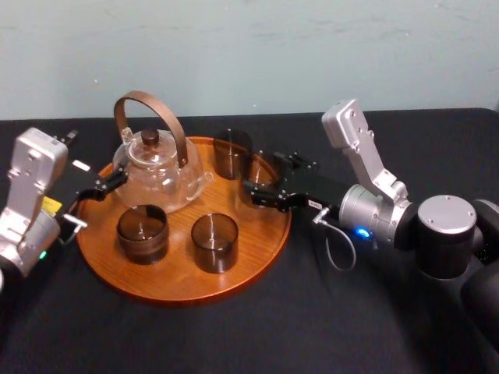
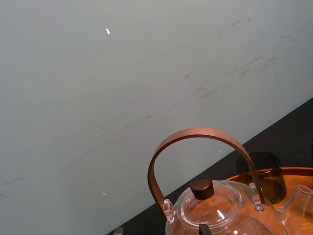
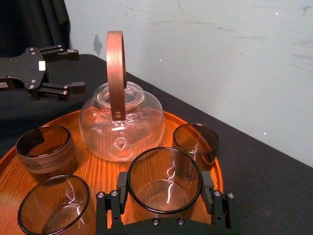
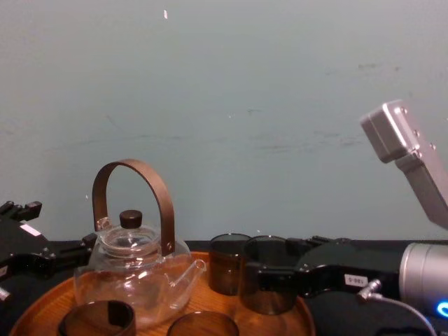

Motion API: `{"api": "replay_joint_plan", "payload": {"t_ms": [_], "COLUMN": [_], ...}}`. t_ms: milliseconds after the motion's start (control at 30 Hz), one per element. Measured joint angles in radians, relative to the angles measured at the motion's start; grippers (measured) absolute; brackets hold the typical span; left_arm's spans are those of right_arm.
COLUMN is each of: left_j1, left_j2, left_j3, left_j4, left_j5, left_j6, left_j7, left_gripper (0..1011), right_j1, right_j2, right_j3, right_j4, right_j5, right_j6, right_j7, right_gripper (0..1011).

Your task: Pick up the glass from the table and place it on the tray.

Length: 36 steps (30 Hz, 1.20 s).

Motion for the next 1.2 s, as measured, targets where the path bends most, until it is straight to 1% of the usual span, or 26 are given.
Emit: {"api": "replay_joint_plan", "payload": {"t_ms": [267, 800, 1200], "left_j1": [0.000, 0.000, 0.000], "left_j2": [0.000, 0.000, 0.000], "left_j3": [0.000, 0.000, 0.000], "left_j4": [0.000, 0.000, 0.000], "left_j5": [0.000, 0.000, 0.000], "left_j6": [0.000, 0.000, 0.000], "left_j7": [0.000, 0.000, 0.000], "left_gripper": [1001, 1001, 1001], "right_j1": [0.013, 0.054, 0.064], "right_j2": [-0.012, -0.044, -0.057], "right_j3": [-0.010, -0.009, -0.009], "right_j4": [0.034, 0.142, 0.166], "right_j5": [-0.007, -0.017, -0.019], "right_j6": [-0.013, -0.049, -0.065], "right_j7": [0.002, 0.007, 0.023], "right_gripper": [900, 900, 900]}}
